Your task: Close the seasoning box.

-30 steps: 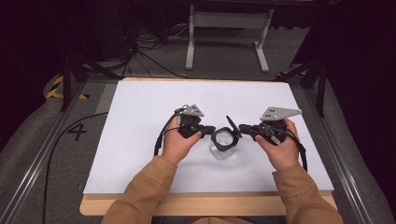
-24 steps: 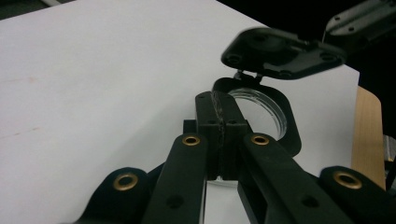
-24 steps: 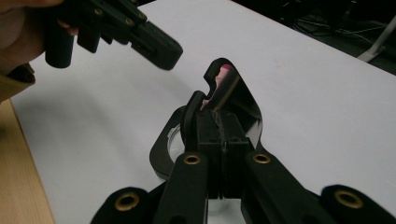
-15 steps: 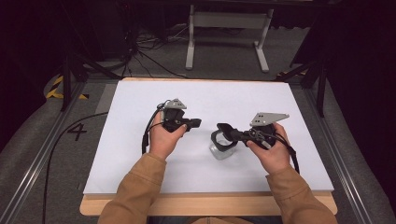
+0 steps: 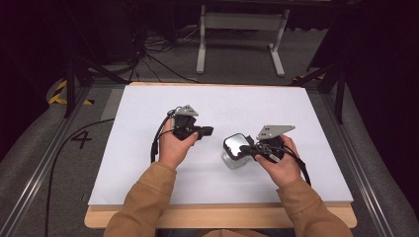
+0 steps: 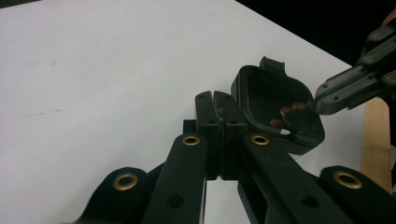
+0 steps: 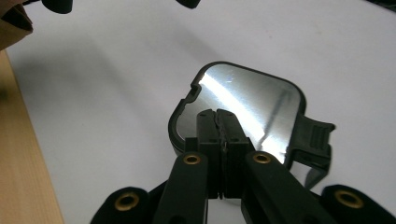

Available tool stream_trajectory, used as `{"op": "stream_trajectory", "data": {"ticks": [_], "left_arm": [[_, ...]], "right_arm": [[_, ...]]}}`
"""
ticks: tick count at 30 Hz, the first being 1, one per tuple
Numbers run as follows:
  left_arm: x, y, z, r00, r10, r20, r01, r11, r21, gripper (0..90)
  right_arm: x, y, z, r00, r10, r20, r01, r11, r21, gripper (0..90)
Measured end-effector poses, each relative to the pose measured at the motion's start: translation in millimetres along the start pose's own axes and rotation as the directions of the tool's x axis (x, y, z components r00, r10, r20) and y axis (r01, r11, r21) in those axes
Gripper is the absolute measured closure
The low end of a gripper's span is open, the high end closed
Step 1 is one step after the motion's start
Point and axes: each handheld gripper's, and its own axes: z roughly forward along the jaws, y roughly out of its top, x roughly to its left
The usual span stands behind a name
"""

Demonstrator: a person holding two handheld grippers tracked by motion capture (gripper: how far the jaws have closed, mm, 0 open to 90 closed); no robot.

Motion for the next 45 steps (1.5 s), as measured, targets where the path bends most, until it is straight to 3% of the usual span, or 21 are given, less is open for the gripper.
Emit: {"op": "stream_trajectory", "data": {"ticks": [4,6,9,10,14,18,24,27,31,38,45], "left_arm": [[0.3,-5.8,16.7,1.0,0.0,0.005,0.0,0.9995,0.03,90.0],[0.4,-9.3,26.8,0.9999,0.015,0.005,-0.016,0.9984,0.055,90.0],[-1.6,-11.6,37.5,0.9987,0.048,-0.016,-0.046,0.9944,0.095,90.0],[-1.5,-11.6,42.2,0.9982,0.058,-0.015,-0.056,0.9926,0.108,90.0],[0.8,-14.0,51.5,0.9979,0.064,-0.006,-0.063,0.9913,0.116,90.0],[1.2,-15.8,57.7,0.9977,0.067,0.009,-0.068,0.99,0.123,90.0],[-1.1,-16.2,62.2,0.9951,0.086,0.049,-0.092,0.9852,0.145,90.0],[-0.9,-16.4,61.7,0.9949,0.086,0.054,-0.093,0.9847,0.147,90.0],[-3.3,-16.8,59.9,0.994,0.1,0.046,-0.106,0.9778,0.181,90.0],[-9.3,-18.5,55.1,0.9912,0.11,0.073,-0.123,0.9707,0.207,90.0],[-19.7,-21.2,51.7,0.9872,0.118,0.107,-0.143,0.9541,0.263,90.0]], "right_arm": [[-2.5,-3.0,-20.1,0.9992,-0.002,0.041,0.004,0.999,-0.051,90.0],[-12.5,-13.2,-38.9,0.9964,0.042,0.073,-0.037,0.996,-0.077,90.0],[-19.7,-21.8,-49.5,0.9934,0.079,0.082,-0.071,0.993,-0.096,90.0],[-26.8,-30.3,-59.8,0.9893,0.11,0.095,-0.1,0.989,-0.114,90.0],[-40.8,-41.8,-78.9,0.9797,0.147,0.136,-0.129,0.982,-0.135,90.0],[-46.5,-48.7,-90.3,0.9716,0.177,0.157,-0.153,0.976,-0.153,90.0],[-50.0,-55.6,-99.2,0.9661,0.196,0.168,-0.168,0.971,-0.168,90.0],[-50.7,-55.6,-99.7,0.9671,0.193,0.166,-0.165,0.971,-0.171,90.0],[-51.4,-55.0,-98.1,0.9679,0.193,0.161,-0.166,0.972,-0.169,90.0],[-52.2,-50.9,-94.5,0.9715,0.184,0.149,-0.158,0.972,-0.172,90.0],[-53.6,-45.8,-91.8,0.9755,0.172,0.137,-0.146,0.973,-0.181,90.0]]}}
